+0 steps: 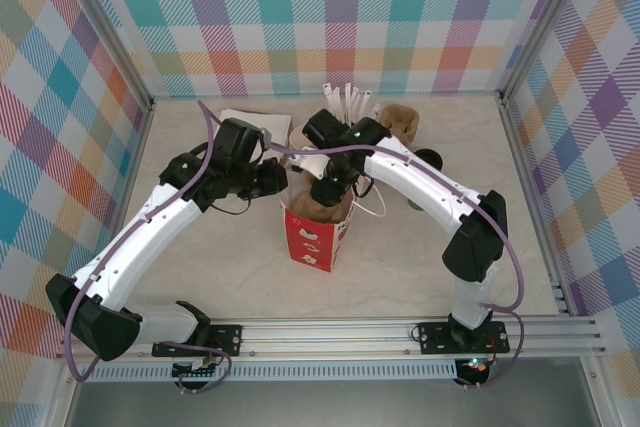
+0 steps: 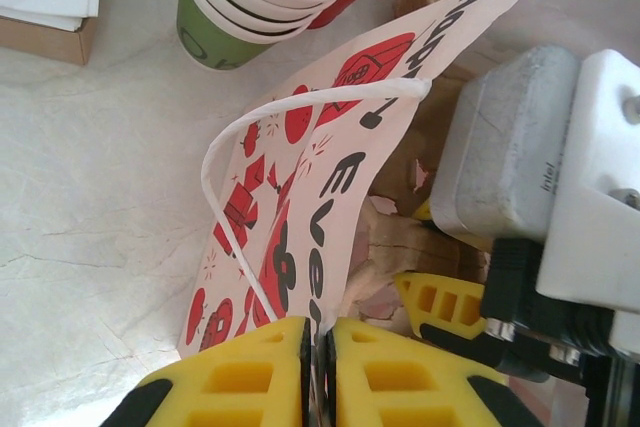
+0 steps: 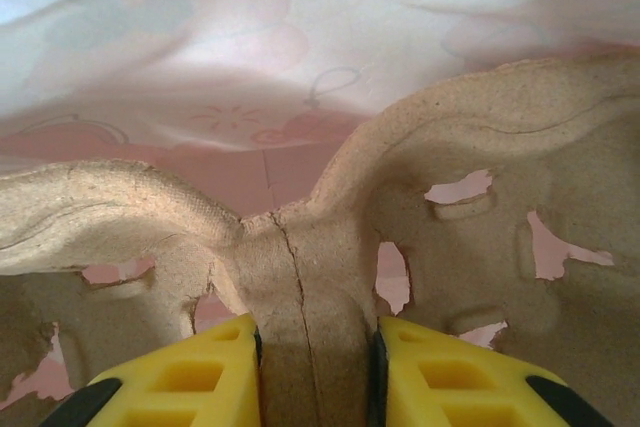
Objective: Pack the takeout coffee
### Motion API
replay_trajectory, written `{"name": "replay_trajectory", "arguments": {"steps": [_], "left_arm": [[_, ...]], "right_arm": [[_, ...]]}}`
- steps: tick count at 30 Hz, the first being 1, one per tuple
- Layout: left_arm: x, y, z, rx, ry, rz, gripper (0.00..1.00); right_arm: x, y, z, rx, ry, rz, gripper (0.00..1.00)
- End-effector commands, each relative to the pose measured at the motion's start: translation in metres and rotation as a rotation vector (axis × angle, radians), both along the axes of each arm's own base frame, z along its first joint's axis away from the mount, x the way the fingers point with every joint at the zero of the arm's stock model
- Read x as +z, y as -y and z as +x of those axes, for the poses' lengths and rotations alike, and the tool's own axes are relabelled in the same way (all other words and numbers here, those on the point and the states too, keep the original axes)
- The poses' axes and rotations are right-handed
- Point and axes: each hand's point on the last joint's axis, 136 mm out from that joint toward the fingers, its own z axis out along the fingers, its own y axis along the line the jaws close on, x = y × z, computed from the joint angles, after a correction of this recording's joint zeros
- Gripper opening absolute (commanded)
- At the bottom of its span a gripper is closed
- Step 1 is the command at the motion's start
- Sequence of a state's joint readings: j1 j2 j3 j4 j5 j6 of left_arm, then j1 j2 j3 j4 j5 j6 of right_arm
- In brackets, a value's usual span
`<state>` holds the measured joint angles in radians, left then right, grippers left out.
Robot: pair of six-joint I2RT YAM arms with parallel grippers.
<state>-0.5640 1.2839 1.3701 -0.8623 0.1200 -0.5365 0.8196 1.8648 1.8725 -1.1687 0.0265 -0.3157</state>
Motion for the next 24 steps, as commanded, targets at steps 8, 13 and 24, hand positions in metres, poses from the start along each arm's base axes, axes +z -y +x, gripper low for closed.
{"name": "replay_trajectory", "arguments": {"steps": [8,13,24], "left_arm": [[0.013,0.003,0.000,-0.008,0.015,-0.029,0.13],[0.015,0.010,-0.002,-0.040,0.013,-0.060,0.13],[0.019,0.018,-0.006,-0.071,0.010,-0.105,0.13]], "right_arm": [[0.011,0.003,-0.009,0.002,-0.021,0.041,0.45],[0.029,0.002,-0.004,-0.026,-0.004,0.098,0.52],[0.073,0.006,0.002,-0.094,0.024,0.225,0.73]]}}
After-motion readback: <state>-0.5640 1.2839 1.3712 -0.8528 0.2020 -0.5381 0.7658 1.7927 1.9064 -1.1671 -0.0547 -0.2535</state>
